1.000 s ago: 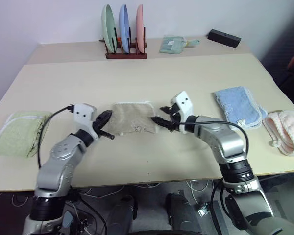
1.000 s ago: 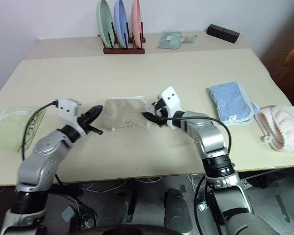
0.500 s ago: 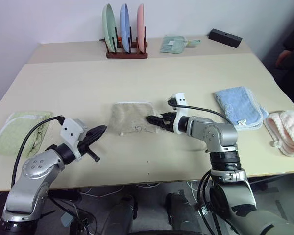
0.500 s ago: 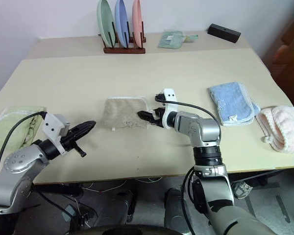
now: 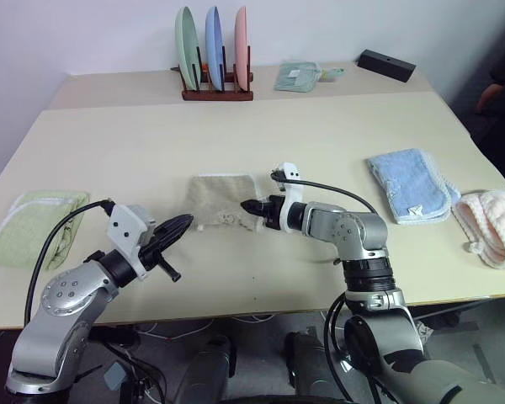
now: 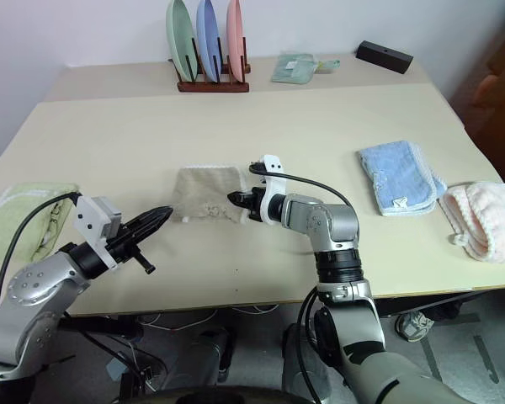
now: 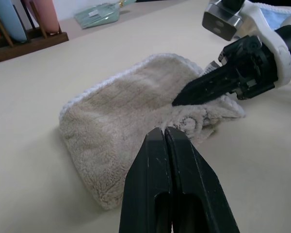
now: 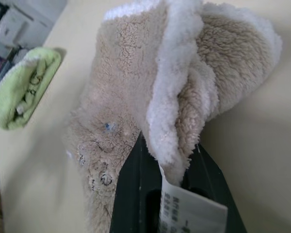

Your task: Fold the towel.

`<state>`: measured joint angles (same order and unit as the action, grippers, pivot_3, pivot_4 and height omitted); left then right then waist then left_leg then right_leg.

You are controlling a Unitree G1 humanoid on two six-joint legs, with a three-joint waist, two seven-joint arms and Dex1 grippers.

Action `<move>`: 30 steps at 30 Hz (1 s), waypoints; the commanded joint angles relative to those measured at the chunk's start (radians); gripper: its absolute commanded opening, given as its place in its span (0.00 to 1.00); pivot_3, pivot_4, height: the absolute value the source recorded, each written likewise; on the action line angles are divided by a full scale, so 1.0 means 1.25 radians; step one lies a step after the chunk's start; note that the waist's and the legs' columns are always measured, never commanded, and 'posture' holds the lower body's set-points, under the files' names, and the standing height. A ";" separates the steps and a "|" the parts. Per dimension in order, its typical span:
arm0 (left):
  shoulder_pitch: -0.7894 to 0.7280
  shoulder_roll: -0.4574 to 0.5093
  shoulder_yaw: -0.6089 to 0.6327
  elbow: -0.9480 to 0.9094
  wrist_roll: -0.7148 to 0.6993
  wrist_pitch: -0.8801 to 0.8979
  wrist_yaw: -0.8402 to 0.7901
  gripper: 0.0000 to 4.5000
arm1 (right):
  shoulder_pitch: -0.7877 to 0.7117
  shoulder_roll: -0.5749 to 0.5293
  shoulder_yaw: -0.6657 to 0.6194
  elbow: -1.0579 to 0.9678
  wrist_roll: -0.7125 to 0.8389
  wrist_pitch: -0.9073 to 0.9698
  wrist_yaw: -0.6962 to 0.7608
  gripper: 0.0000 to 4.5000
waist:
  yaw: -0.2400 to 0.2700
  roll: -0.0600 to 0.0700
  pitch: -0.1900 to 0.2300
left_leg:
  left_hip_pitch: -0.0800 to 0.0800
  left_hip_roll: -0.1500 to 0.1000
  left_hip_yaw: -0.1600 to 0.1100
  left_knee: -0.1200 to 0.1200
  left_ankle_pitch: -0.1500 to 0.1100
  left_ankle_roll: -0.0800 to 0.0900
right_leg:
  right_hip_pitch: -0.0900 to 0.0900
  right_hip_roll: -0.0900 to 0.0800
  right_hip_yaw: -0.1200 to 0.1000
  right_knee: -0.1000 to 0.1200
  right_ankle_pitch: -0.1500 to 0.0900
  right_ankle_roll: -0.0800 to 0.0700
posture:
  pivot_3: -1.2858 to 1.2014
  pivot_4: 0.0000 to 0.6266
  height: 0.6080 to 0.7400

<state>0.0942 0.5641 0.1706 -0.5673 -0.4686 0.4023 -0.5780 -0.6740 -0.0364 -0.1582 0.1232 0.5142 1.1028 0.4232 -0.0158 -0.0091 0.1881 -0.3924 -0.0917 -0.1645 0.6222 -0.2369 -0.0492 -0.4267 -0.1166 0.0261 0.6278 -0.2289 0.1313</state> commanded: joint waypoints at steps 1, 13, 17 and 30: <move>-0.031 -0.010 -0.010 -0.017 -0.005 -0.005 0.007 0.00 | -0.046 -0.033 -0.144 -0.115 0.086 -0.020 -0.045 0.01 | 0.003 0.000 0.000 | 0.000 0.000 0.000 0.000 0.000 0.000 | 0.000 0.000 0.000 0.000 0.000 0.000 | 0.52 0.24 0.99; -0.202 -0.057 -0.129 0.121 0.028 -0.030 -0.047 0.00 | -0.048 -0.232 -0.535 -0.230 0.193 0.016 -0.344 0.01 | 0.004 0.000 0.000 | 0.000 0.000 0.001 0.000 0.000 0.000 | 0.000 0.000 0.000 -0.001 0.000 0.000 | 0.52 0.24 0.99; -0.245 -0.074 -0.157 0.167 0.040 -0.048 -0.072 0.00 | 0.081 -0.205 -0.603 -0.305 0.199 0.037 -0.433 0.01 | 0.001 0.001 0.000 | 0.000 0.000 0.001 -0.001 0.000 0.000 | 0.000 0.000 0.000 -0.001 0.000 0.000 | 0.52 0.24 0.99; -0.240 -0.078 -0.169 0.181 0.056 -0.059 -0.100 0.00 | 0.178 -0.191 -0.629 -0.330 0.263 0.026 -0.520 0.36 | 0.000 0.005 0.000 | 0.000 0.000 0.003 0.000 0.000 0.001 | 0.001 0.000 0.001 -0.001 0.000 0.000 | 0.52 0.24 0.99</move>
<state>-0.2090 0.4668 -0.0475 -0.3170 -0.4015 0.3443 -0.6982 -0.4481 -0.2452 -0.9328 -0.2508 0.8132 1.1664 -0.2301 -0.0153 -0.0032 0.1878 -0.3921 -0.0914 -0.1613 0.6222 -0.2368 -0.0483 -0.4260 -0.1168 0.0276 0.6272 -0.2290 0.1315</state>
